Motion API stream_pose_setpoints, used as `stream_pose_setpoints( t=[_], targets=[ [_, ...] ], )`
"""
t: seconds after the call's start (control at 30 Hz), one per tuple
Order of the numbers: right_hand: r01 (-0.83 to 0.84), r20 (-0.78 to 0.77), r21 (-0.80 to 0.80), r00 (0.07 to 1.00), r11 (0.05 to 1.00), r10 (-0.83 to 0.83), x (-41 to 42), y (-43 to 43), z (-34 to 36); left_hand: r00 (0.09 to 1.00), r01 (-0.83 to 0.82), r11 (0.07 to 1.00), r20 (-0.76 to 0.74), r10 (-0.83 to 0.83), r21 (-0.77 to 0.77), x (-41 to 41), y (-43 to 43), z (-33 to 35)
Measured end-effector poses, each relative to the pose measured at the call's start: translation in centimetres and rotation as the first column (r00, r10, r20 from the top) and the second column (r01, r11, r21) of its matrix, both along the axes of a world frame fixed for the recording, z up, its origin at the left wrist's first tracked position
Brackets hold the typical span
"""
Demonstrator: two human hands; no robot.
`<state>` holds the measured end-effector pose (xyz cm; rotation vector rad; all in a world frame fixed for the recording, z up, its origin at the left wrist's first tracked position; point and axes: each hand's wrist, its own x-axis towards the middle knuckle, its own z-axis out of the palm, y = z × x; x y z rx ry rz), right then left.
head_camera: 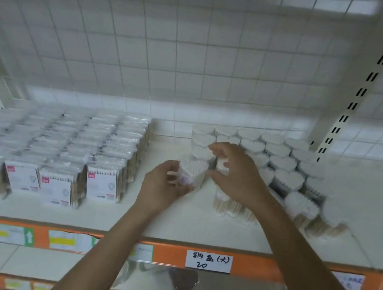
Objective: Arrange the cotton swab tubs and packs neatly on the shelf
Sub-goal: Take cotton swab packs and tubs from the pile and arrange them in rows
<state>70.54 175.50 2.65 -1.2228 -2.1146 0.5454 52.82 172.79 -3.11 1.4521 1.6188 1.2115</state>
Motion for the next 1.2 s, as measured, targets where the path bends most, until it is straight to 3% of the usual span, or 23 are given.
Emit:
stream_pose_setpoints(
  t=[0.23, 0.7, 0.87, 0.97, 1.07, 1.2],
  targets=[
    [0.18, 0.307, 0.155, 0.926, 0.971, -0.221, 2.0, -1.7, -0.8, 0.996, 0.026, 1.0, -0.081, -0.025, 0.015, 1.2, 1.0, -0.8],
    [0.079, 0.416, 0.179, 0.897, 0.981, -0.148, 1.5, -3.4, -1.4, 0.979, -0.021, 1.0, -0.203, 0.022, 0.009, 2.1, 1.0, -1.3],
    [0.012, 0.429, 0.145, 0.9, 0.989, -0.074, 2.1, -3.5, -1.4, 0.964, -0.061, 0.998, -0.259, 0.064, 0.019, 2.3, 0.0, -1.1],
    [-0.009, 0.409, 0.148, 0.911, 0.989, -0.053, 2.4, -3.5, -0.3, 0.933, -0.089, 0.975, -0.326, 0.153, 0.203, 2.8, -1.4, -0.2],
    [0.113, 0.269, 0.151, 0.951, 0.982, -0.15, 2.3, -3.2, 1.7, 0.941, -0.036, 0.926, -0.299, 0.158, 0.377, 3.8, -2.7, 1.0],
    [0.265, 0.17, 0.151, 0.942, 0.952, -0.289, 1.9, -2.8, 2.7, 0.95, 0.146, 0.89, -0.312, -0.004, 0.431, 5.1, -3.7, 1.1]
  ],
)
